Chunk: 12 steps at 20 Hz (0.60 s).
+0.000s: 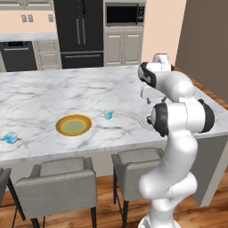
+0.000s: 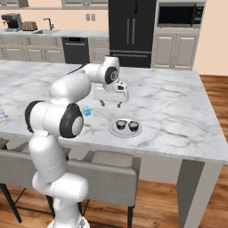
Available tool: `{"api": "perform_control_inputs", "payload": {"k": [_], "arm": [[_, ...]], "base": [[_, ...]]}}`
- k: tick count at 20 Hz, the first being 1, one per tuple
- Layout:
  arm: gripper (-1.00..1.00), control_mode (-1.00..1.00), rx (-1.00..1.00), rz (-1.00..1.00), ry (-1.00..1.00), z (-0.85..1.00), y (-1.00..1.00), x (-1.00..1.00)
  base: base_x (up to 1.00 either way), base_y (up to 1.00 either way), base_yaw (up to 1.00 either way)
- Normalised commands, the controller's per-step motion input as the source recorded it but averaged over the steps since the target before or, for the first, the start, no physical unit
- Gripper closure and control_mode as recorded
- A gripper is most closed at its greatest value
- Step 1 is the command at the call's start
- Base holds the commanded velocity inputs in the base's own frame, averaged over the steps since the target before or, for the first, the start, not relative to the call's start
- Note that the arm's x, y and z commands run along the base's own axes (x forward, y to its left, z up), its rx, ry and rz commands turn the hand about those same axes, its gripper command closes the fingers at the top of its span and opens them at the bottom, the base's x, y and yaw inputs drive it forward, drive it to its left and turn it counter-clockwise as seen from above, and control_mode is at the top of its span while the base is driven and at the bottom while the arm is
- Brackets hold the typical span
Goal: Place two yogurt containers on each plate.
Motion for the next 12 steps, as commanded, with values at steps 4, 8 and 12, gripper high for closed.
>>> {"api": "perform_control_inputs", "payload": {"k": [4,8,12], "arm": [[-1.0,-1.0,0.0,0.03,-0.1,0.15,0.0,-0.27],[-1.0,-1.0,0.0,0.0,-0.06,0.04,0.08,-0.21],[-1.0,1.0,0.0,0.01,-0.03,0.05,0.06,-0.13]], "base": [[0.0,0.0,0.0],[0.0,0.0,0.0],[-0.32,0.51,0.05]]}}
